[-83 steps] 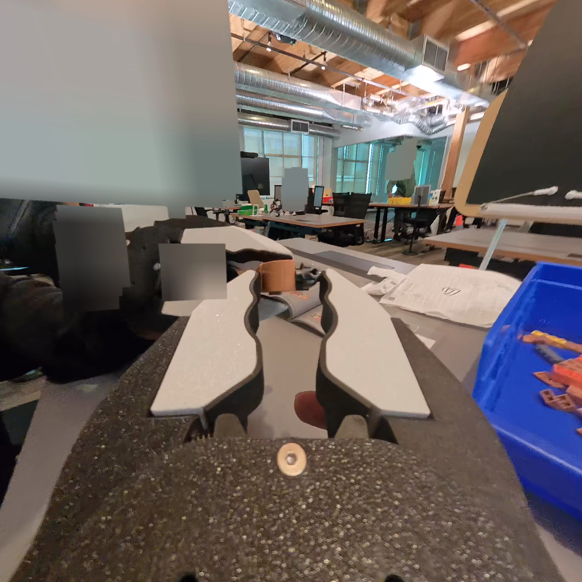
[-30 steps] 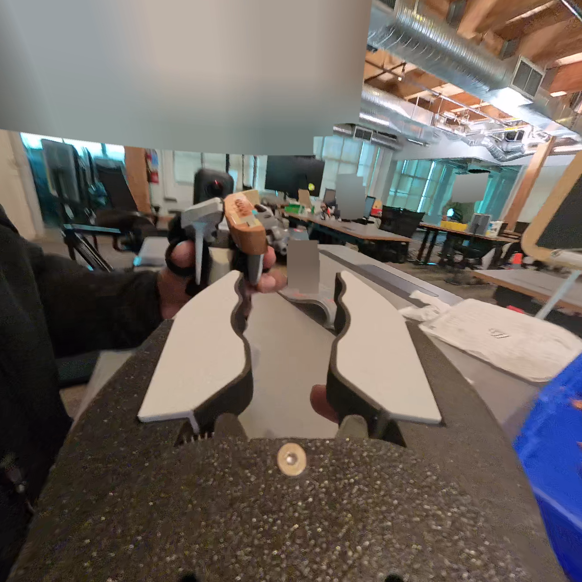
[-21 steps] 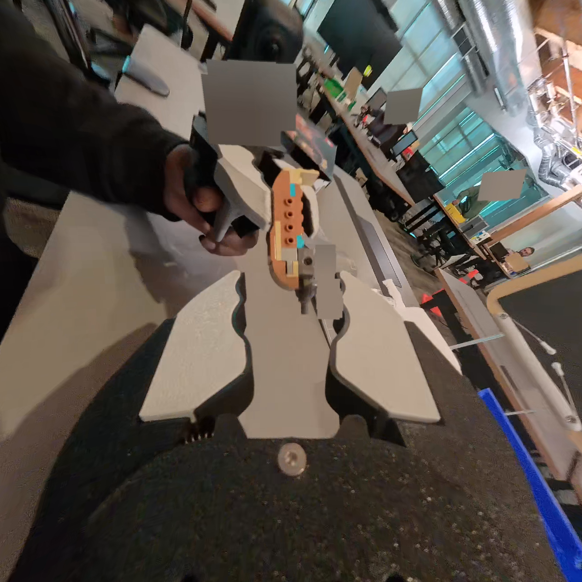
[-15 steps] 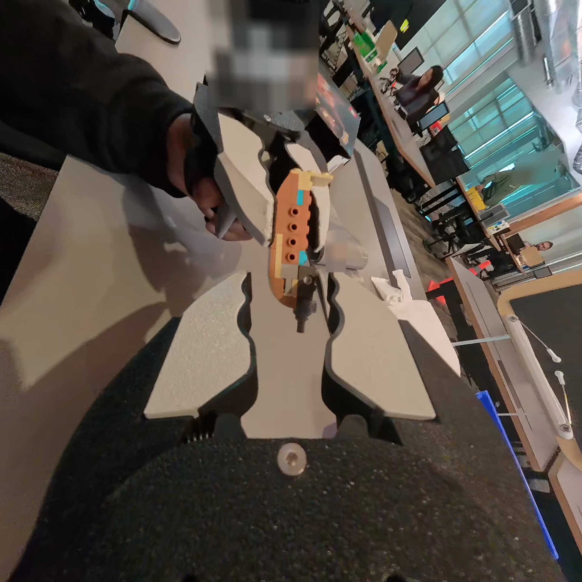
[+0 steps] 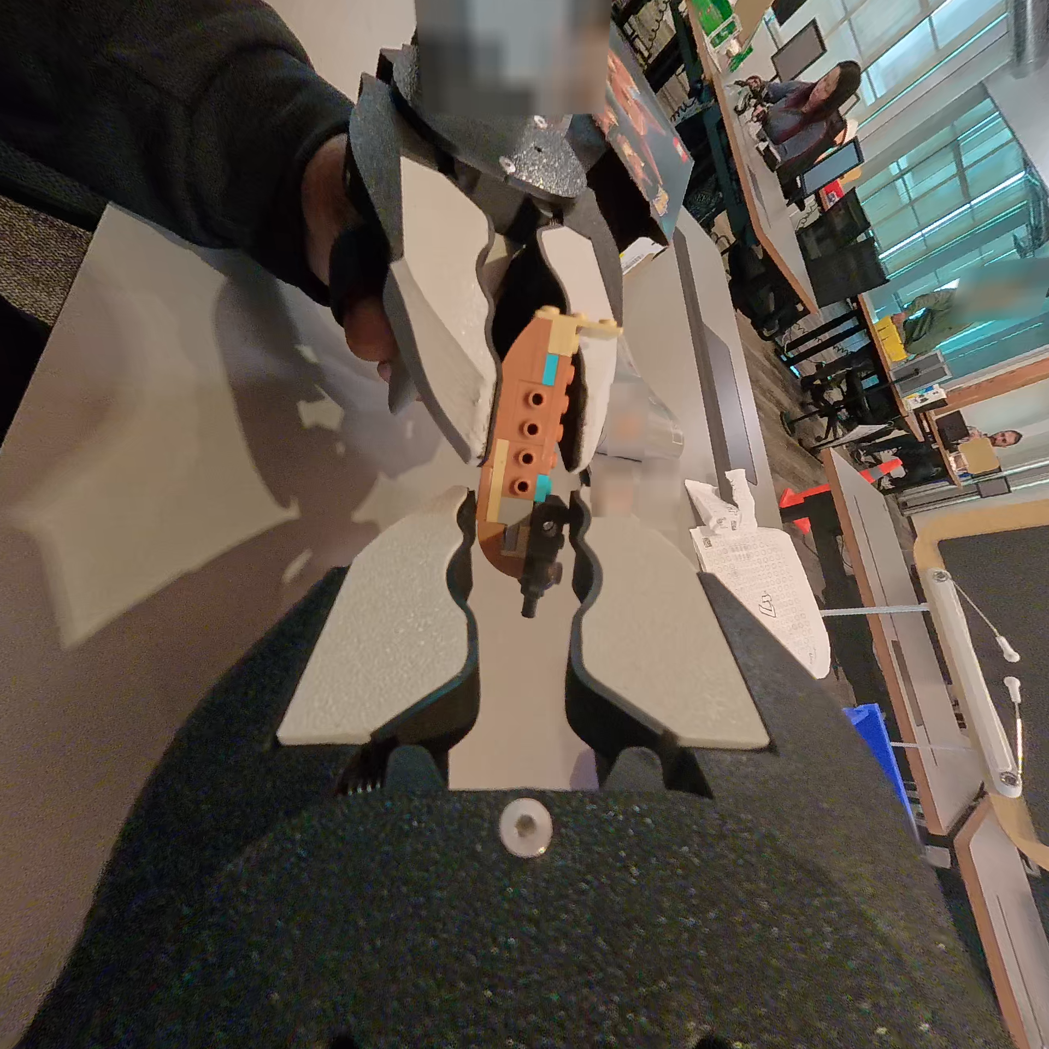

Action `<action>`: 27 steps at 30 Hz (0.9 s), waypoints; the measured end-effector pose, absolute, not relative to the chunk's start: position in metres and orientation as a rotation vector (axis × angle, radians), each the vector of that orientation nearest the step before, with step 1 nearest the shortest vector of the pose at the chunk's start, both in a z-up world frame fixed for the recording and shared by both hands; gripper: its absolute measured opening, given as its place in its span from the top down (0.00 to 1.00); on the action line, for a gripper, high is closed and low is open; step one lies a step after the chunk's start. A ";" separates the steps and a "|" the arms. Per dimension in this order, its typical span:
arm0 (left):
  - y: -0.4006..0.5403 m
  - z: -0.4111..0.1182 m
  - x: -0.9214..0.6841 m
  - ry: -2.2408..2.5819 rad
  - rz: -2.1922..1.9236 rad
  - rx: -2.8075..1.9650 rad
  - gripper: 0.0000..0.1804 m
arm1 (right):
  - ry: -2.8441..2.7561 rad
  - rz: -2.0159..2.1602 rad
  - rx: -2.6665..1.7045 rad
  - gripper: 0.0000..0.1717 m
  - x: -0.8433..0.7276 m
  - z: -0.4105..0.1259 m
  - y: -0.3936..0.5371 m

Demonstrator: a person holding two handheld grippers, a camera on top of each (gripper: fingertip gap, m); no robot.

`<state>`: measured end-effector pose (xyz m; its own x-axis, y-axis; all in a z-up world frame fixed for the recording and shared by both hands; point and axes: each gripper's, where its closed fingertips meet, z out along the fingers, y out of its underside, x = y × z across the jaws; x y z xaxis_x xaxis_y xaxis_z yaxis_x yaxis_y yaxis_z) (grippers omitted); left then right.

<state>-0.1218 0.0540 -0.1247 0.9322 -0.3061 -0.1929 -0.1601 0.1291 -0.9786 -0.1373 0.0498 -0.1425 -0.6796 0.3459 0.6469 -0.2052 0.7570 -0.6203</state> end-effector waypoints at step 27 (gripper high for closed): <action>0.052 -0.120 -0.120 0.351 -0.149 -1.381 0.85 | -2.118 0.999 -0.118 0.81 -0.135 -0.138 0.046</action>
<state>-0.1199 0.0524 -0.1196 0.9390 -0.3064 -0.1561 -0.1005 0.1896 -0.9767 -0.1349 0.0464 -0.1385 -0.6950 0.3815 0.6094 -0.2276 0.6873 -0.6898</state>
